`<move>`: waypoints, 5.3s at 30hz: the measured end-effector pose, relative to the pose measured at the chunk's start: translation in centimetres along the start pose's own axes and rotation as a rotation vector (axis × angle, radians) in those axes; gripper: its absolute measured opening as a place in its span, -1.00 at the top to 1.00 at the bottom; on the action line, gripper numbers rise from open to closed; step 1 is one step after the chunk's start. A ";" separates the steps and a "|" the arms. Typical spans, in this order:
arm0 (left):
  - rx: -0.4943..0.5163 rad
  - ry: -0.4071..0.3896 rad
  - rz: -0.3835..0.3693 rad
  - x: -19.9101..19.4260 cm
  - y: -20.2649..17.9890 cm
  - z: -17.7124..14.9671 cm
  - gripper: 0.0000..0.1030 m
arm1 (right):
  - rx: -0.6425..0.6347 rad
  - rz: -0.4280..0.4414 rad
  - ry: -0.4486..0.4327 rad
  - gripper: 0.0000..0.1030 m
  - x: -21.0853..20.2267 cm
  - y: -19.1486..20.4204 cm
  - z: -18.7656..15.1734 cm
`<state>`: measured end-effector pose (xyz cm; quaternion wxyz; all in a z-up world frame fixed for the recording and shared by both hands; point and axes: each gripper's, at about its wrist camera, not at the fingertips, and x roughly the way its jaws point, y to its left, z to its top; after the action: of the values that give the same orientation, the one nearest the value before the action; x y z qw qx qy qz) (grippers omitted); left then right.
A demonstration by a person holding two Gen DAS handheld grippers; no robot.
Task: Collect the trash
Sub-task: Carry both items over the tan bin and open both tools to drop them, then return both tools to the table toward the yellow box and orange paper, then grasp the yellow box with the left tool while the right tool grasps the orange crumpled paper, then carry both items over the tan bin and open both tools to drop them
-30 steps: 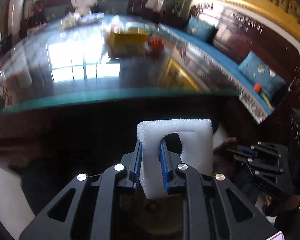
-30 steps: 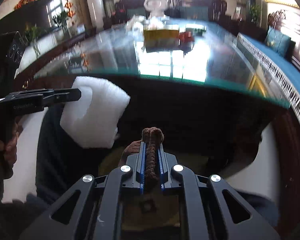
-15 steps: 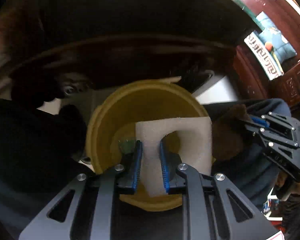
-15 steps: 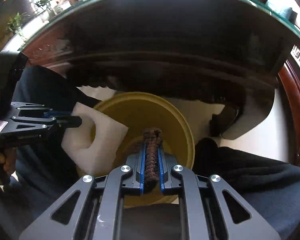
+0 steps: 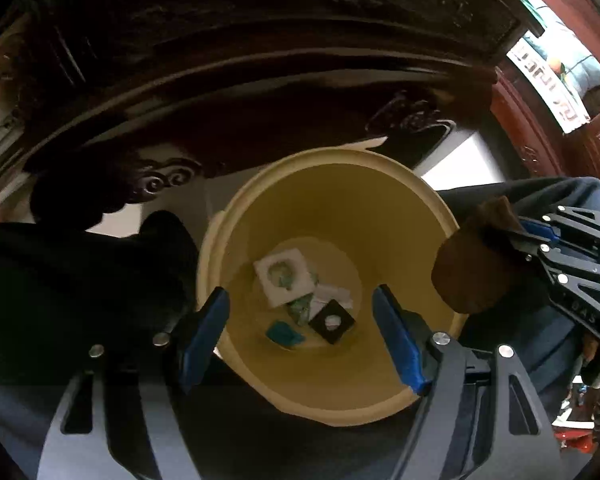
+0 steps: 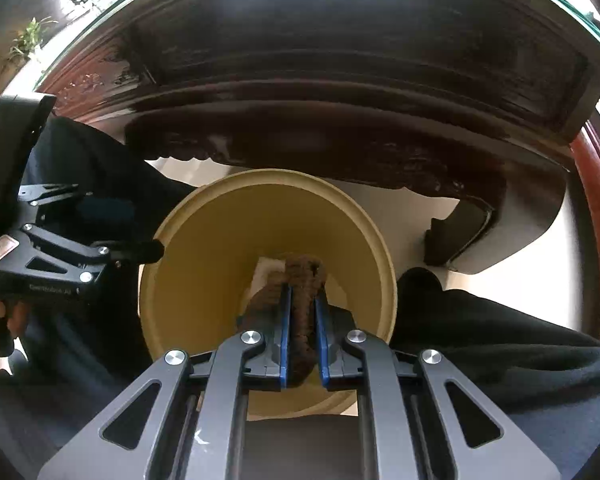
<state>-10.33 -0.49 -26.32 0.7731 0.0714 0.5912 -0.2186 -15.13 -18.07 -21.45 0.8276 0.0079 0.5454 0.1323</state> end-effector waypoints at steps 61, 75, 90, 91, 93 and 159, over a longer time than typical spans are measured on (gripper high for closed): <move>0.118 -0.629 0.066 -15.6 6.0 31.9 -0.91 | -0.019 0.009 -0.664 -0.84 -12.2 -3.5 24.5; 0.276 -0.437 0.046 -9.5 7.8 36.3 -0.88 | -0.018 0.004 -0.591 -0.84 -9.1 -4.8 28.1; 0.331 -0.332 -0.016 -7.5 7.9 35.5 -0.05 | 0.020 0.033 -0.504 -0.84 -6.9 -6.1 30.6; 0.327 -0.325 -0.028 -7.3 7.9 35.5 0.10 | 0.021 0.031 -0.504 -0.84 -6.9 -6.1 30.7; 0.314 -0.329 -0.044 -7.3 8.1 35.4 0.20 | 0.024 0.020 -0.495 -0.84 -6.6 -6.3 30.9; 0.289 -0.367 -0.217 -14.9 -0.4 5.1 0.29 | -0.094 0.122 -0.279 0.11 -12.9 2.5 8.0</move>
<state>-9.01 1.05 -10.68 0.8211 0.0765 0.4078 -0.3919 -13.19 -17.55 -6.17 0.8853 0.0205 0.4169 0.2051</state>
